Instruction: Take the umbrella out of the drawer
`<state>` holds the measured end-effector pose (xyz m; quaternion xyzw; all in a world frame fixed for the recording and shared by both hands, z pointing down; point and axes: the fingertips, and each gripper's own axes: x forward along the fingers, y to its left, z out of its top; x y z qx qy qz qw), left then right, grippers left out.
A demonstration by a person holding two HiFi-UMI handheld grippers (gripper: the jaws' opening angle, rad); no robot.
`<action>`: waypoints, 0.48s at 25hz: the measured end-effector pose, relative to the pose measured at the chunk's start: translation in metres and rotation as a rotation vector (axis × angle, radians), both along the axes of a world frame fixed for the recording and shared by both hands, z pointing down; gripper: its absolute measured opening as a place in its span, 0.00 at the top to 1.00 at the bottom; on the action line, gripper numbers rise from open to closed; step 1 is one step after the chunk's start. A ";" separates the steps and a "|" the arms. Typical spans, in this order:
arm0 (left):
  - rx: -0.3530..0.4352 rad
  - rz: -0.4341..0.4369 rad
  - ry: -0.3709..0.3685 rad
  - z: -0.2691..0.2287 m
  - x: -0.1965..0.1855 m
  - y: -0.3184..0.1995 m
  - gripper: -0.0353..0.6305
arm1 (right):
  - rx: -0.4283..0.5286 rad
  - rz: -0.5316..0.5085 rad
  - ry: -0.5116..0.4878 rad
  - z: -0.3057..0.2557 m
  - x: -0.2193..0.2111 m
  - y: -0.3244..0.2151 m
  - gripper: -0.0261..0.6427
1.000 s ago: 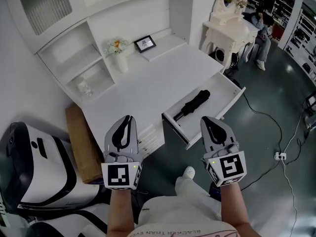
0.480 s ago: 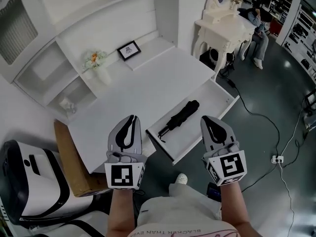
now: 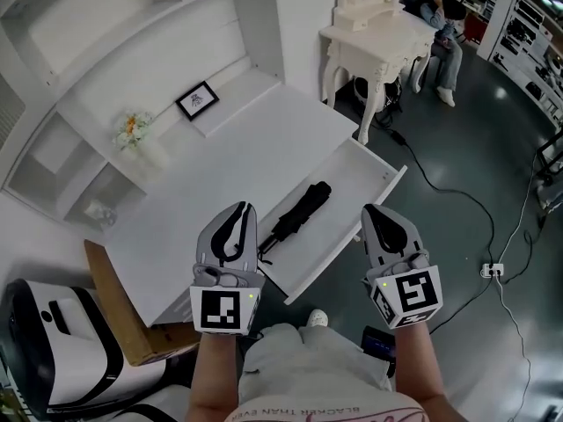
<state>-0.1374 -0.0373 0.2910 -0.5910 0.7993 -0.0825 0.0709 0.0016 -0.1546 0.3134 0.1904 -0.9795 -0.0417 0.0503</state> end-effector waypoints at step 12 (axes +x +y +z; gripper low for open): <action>-0.034 0.188 -0.021 0.011 0.033 -0.065 0.93 | -0.042 0.190 -0.017 0.015 0.055 -0.042 0.95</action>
